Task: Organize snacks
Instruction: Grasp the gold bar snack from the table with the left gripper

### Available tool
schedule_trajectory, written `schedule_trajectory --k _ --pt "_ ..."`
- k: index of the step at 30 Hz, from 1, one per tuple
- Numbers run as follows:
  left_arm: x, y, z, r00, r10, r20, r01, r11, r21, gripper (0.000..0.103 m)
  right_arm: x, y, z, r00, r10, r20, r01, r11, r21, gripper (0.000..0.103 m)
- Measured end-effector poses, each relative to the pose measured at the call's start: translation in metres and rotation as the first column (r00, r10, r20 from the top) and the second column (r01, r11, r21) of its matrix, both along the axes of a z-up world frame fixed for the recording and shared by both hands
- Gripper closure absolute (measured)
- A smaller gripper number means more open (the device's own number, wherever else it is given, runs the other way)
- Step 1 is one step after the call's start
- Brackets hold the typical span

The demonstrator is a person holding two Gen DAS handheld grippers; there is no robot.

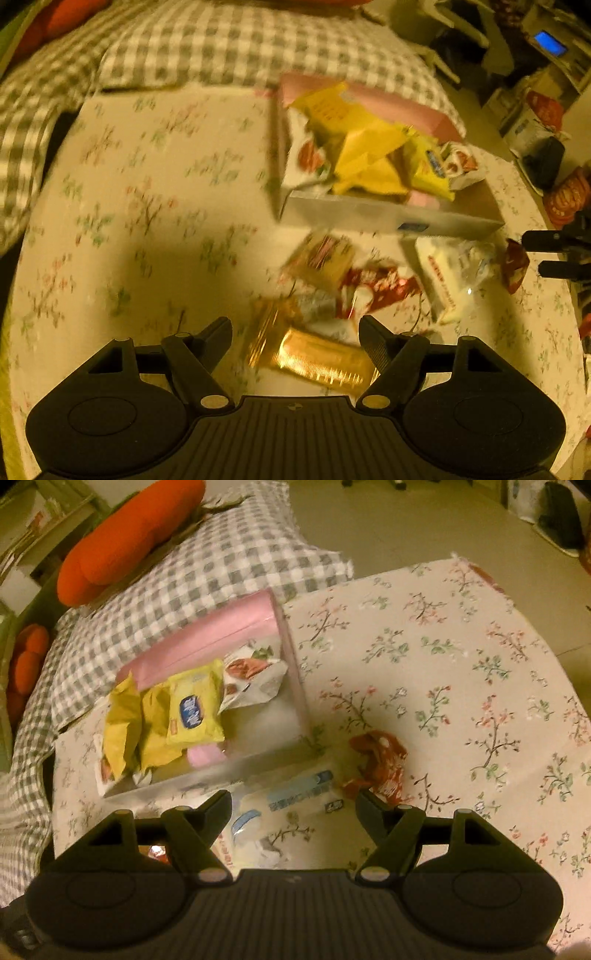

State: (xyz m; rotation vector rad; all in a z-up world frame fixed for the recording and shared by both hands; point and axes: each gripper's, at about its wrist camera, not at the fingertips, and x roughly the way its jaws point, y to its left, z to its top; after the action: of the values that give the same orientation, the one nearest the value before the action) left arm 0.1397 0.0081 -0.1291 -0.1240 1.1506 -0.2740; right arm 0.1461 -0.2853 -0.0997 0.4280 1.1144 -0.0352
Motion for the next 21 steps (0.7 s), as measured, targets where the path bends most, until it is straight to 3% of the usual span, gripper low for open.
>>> schedule_trajectory --k 2,4,6,9,10,13,16,17,19,20,21 --pt "-0.003 0.003 -0.009 0.996 0.049 -0.071 -0.051 0.998 -0.029 0.026 0.000 -0.001 -0.003 1.000 -0.005 -0.011 0.005 1.000 0.011 0.032" --pt "-0.006 0.009 -0.018 0.975 0.133 -0.177 -0.152 0.984 -0.097 0.026 0.002 -0.002 -0.009 0.999 -0.007 -0.036 0.009 0.999 0.049 0.033" --pt "-0.010 0.008 -0.022 0.958 0.168 -0.231 -0.201 0.971 -0.126 0.026 0.003 0.000 -0.012 0.999 -0.008 -0.049 0.011 0.997 0.073 0.034" --pt "-0.015 0.000 -0.026 0.951 0.212 -0.223 -0.244 0.961 -0.128 0.021 0.003 0.002 -0.012 0.998 -0.012 -0.055 0.018 0.995 0.094 0.034" --pt "-0.015 0.000 -0.030 0.944 0.242 -0.224 -0.275 0.952 -0.132 0.016 0.002 0.003 -0.011 0.999 -0.013 -0.052 0.018 0.996 0.090 0.034" --pt "-0.016 0.000 -0.030 0.923 0.336 -0.187 -0.364 0.921 -0.141 0.016 0.003 0.006 -0.011 0.999 -0.014 -0.049 0.017 0.998 0.066 0.034" --pt "-0.021 -0.012 -0.030 0.936 0.337 -0.098 -0.347 0.932 -0.106 0.018 0.005 0.013 -0.012 0.999 0.012 -0.051 -0.009 0.998 0.057 0.034" --pt "-0.024 -0.018 -0.030 0.941 0.332 -0.068 -0.337 0.938 -0.082 0.021 0.006 0.015 -0.012 0.998 0.026 -0.049 -0.023 0.998 0.054 0.034" --pt "-0.030 -0.031 -0.028 0.955 0.295 0.010 -0.295 0.955 -0.005 0.043 0.008 0.019 -0.011 0.998 0.048 -0.044 -0.046 0.998 0.046 0.035" --pt "-0.031 -0.034 -0.027 0.959 0.280 0.040 -0.281 0.960 0.016 0.048 0.008 0.020 -0.011 0.998 0.052 -0.044 -0.050 0.998 0.043 0.035" --pt "-0.031 -0.035 -0.027 0.959 0.279 0.053 -0.280 0.960 0.021 0.060 0.008 0.021 -0.010 0.998 0.055 -0.042 -0.053 0.998 0.039 0.036"
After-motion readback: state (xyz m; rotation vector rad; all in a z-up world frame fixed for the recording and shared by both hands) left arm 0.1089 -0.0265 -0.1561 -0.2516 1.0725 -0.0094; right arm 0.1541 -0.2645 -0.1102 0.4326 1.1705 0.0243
